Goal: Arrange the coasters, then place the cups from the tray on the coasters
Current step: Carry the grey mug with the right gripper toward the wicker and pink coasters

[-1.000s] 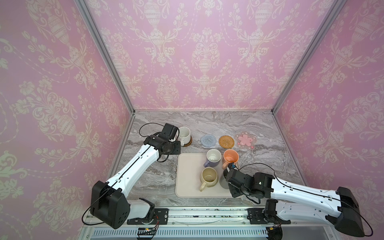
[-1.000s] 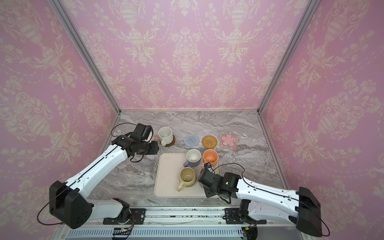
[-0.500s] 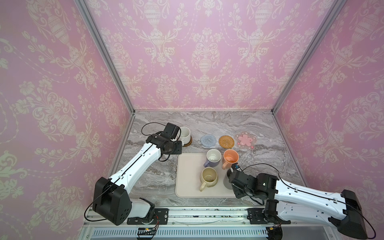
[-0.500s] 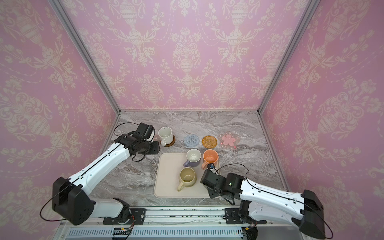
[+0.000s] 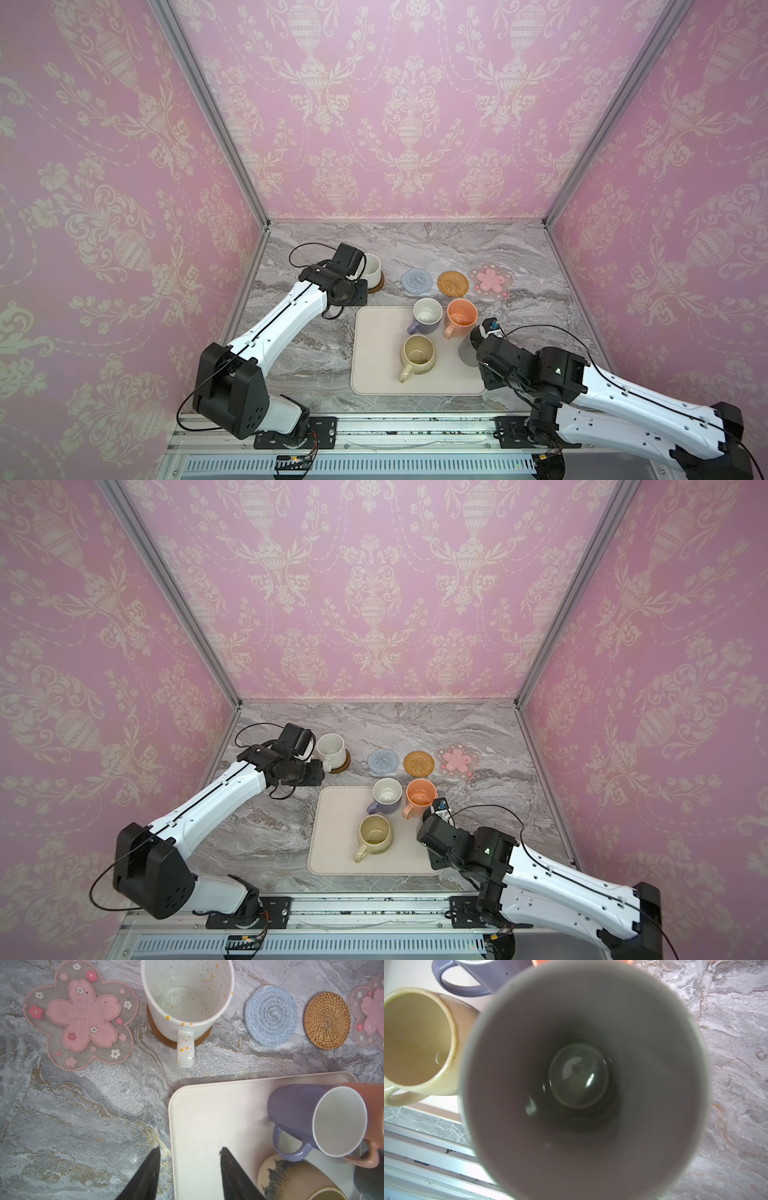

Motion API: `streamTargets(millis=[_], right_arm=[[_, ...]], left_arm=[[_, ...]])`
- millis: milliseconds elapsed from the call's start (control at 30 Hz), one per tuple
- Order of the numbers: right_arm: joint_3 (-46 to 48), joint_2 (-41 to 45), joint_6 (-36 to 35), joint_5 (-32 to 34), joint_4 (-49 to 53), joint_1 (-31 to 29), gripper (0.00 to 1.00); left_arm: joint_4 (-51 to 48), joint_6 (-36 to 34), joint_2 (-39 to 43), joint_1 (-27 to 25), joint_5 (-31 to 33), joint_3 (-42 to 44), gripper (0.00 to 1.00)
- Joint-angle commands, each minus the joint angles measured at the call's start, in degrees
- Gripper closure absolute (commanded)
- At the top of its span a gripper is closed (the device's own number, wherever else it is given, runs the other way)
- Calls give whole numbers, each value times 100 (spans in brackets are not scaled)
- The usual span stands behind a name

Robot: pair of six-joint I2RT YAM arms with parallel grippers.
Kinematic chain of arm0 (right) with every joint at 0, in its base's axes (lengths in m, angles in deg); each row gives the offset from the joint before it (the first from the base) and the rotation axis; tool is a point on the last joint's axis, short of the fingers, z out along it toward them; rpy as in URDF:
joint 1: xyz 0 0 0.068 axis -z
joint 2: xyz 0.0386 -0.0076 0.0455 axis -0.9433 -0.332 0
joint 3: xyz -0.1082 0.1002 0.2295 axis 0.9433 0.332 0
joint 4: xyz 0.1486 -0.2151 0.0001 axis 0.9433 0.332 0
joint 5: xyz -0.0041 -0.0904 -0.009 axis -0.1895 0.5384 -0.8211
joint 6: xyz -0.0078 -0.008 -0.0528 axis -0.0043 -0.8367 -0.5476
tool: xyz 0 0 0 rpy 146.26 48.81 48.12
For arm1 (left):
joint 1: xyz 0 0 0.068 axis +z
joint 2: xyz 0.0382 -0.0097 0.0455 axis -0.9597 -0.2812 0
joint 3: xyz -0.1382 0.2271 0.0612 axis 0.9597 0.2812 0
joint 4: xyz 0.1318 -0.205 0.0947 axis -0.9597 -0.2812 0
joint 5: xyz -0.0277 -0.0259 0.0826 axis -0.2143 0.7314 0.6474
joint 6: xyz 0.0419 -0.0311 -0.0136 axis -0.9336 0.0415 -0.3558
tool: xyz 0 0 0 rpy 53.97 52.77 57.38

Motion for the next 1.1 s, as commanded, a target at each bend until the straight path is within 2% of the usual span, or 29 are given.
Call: streamTargets(millis=[0,167,567,733,1067], right_arm=[[-339,192,-107,417,160,274,100],[-505,133,-384,444,282,738,100],[-783,-366,-1043,390,-189,1605,100],[-898,-509,-1567,328,-414,2154,100],[-1295,-1042,-2650,-273,-958,3400,100]], left_arm=[[4,-10,-70,-45,-25,-135,50],[64,13,-108,-45,85,-221,51],[188,-35,-141,-45,136,-340,51],[81,-157,-264,-45,197,-497,51],[101,-204,-349,-45,97,-560,51]])
